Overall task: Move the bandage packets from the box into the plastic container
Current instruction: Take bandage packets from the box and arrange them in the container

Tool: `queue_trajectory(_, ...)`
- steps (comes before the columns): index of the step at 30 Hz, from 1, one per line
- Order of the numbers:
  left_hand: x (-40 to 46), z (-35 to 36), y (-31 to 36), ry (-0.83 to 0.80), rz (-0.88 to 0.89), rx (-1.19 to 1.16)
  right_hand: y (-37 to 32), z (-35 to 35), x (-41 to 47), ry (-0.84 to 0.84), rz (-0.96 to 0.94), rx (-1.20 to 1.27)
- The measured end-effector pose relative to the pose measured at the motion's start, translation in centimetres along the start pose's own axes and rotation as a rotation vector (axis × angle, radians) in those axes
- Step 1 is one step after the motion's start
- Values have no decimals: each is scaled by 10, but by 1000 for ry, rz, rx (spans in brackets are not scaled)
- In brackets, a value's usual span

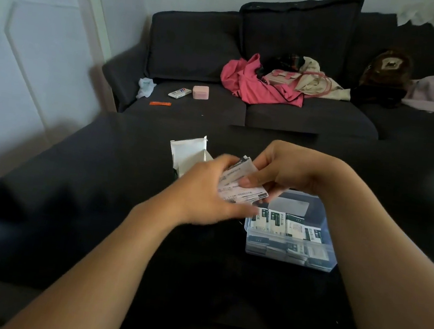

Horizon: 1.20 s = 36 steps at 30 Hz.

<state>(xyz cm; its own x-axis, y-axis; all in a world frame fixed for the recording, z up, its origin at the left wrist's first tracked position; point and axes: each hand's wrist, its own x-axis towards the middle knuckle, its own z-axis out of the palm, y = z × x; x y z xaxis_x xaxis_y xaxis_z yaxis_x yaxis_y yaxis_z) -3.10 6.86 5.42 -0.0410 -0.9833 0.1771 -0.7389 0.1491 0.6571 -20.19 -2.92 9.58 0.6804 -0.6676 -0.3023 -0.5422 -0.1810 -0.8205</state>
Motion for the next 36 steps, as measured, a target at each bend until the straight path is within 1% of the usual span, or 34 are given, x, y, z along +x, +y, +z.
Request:
queue_trajectory(1, 2, 5, 1, -47, -16, 8, 1, 0, -1, -3, 22, 3)
queue_trajectory(2, 4, 8, 1, -79, -37, -36, 2, -1, -2, -2, 44, 14)
queue_trajectory(5, 7, 14, 4, -167, -119, -301, 7, -8, -8, 26, 73, 85)
queue_trajectory(7, 8, 17, 9, -221, -221, -494, 10, -13, -13, 43, 43, 110)
queue_trajectory(9, 8, 20, 14, -232, -333, -653, 12, -17, -17, 63, 24, 108)
queue_trajectory(13, 9, 24, 22, -255, -443, -812, 19, -22, -22, 119, 25, 40)
queue_trajectory(18, 12, 28, 30, -306, -536, -1007, 27, -30, -30, 162, -50, 1)
queue_trajectory(23, 16, 33, 31, -479, -529, -1166, 29, -32, -30, 178, -126, -76)
queue_trajectory(26, 20, 39, 32, -532, -517, -1267, 33, -33, -30, 236, -199, -77)
queue_trajectory(29, 22, 42, 33, -563, -522, -1396, 36, -32, -29, 281, -274, -22)
queue_trajectory(31, 24, 43, 34, -571, -529, -1467, 38, -31, -28, 301, -289, 8)
queue_trajectory(34, 26, 45, 35, -577, -538, -1512, 40, -28, -27, 309, -285, 25)
queue_trajectory(36, 27, 47, 34, -540, -558, -1517, 40, -27, -27, 300, -275, 25)
